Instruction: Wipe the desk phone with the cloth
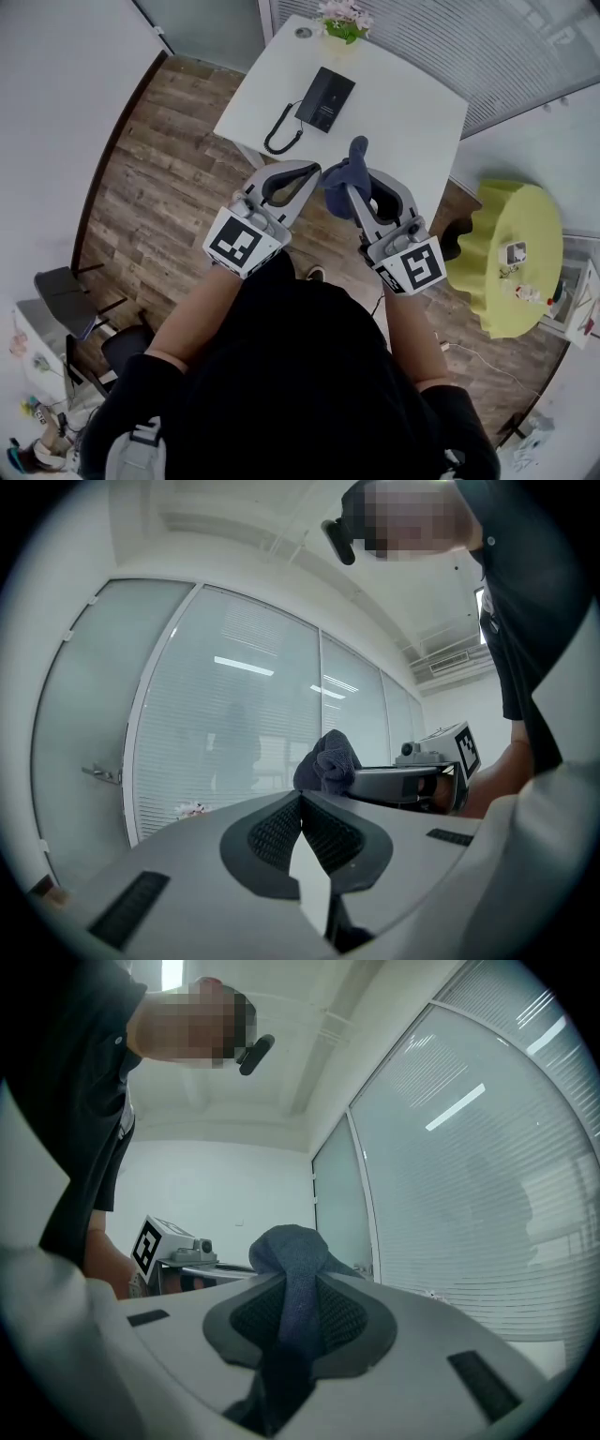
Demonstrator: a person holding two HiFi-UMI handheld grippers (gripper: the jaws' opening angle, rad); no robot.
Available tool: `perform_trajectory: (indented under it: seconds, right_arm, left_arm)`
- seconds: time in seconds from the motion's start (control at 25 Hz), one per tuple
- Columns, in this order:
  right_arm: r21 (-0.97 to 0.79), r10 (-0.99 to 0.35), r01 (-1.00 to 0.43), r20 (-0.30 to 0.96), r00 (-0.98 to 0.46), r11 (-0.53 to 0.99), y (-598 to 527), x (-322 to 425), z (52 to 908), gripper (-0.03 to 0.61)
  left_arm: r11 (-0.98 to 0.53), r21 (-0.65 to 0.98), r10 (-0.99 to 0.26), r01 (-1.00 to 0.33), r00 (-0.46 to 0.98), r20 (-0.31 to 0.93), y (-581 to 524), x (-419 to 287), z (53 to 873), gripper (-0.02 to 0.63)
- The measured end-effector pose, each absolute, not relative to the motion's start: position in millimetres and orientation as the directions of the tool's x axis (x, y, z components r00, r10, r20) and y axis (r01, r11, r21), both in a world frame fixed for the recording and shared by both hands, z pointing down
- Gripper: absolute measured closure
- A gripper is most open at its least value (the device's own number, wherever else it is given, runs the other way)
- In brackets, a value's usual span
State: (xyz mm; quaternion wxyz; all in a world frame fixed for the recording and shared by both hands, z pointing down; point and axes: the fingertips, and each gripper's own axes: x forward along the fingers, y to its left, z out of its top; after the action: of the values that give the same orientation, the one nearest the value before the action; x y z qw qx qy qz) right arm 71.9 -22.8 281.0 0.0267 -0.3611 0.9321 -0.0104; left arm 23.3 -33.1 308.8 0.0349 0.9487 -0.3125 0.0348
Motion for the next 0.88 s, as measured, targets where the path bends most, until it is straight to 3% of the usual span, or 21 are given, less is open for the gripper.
perform_trajectory:
  seconds: [0.88]
  right_arm:
    - [-0.042,-0.808,-0.807,-0.009,-0.589,0.588,-118,17,306,0.491]
  left_arm:
    - [-0.879,0.042,-0.47,-0.475,0.878,0.087,-137,-42,329,0.603]
